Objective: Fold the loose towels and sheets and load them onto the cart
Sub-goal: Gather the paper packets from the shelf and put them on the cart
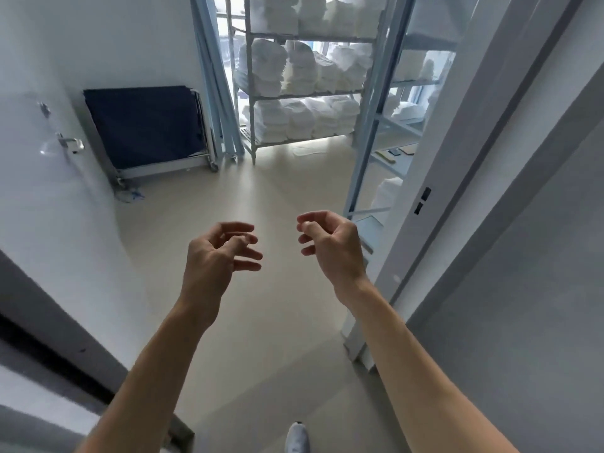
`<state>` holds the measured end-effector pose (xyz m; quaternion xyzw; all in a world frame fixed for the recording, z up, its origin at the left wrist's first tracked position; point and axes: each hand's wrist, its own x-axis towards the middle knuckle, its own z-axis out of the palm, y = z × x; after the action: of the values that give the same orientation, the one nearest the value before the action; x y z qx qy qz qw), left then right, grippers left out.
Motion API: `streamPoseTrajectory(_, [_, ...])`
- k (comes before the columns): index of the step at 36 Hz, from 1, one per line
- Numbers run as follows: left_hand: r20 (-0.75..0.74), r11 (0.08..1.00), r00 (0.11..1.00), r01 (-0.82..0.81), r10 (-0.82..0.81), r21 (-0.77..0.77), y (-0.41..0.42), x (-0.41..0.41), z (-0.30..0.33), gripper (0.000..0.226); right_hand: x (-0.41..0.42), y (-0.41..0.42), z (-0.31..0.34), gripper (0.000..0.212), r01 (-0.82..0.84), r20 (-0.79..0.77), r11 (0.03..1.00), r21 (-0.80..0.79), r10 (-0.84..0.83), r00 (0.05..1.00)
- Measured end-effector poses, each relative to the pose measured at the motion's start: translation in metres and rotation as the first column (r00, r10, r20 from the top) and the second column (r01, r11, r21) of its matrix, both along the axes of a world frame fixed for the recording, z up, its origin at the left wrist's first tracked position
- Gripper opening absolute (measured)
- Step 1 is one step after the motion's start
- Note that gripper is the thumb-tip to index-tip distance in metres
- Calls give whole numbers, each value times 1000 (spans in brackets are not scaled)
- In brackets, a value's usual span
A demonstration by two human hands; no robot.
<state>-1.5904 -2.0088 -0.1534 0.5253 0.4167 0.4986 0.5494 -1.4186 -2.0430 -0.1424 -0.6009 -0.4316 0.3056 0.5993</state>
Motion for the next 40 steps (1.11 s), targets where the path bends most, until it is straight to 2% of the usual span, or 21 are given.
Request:
streamPoseTrajectory(8, [-41, 997, 997, -72, 73, 20, 137, 57, 12, 16, 49, 150, -3, 18, -68, -141, 998, -17, 65, 988])
streamPoseTrajectory(13, [-36, 993, 994, -96, 99, 67, 218, 91, 30, 16, 86, 232, 12, 19, -86, -142, 996, -7, 84, 986])
streamPoseTrajectory(25, [-10, 992, 992, -128, 128, 0, 395, 154, 16, 18, 155, 397, -3, 20, -60, -125, 997, -41, 54, 991])
streamPoseTrajectory(31, [108, 991, 988, -106, 114, -80, 519, 174, -5, 22, 199, 501, -20, 21, 26, -131, 997, -77, -36, 991])
streamPoseTrajectory(38, [266, 985, 962, -13, 59, -174, 673, 243, 15, 25, 237, 641, -6, 18, 146, -380, 987, -63, -159, 911])
streamPoseTrajectory(40, [308, 985, 951, 39, 14, -166, 711, 269, 26, 25, 246, 675, 1, 17, 151, -398, 988, -29, -150, 905])
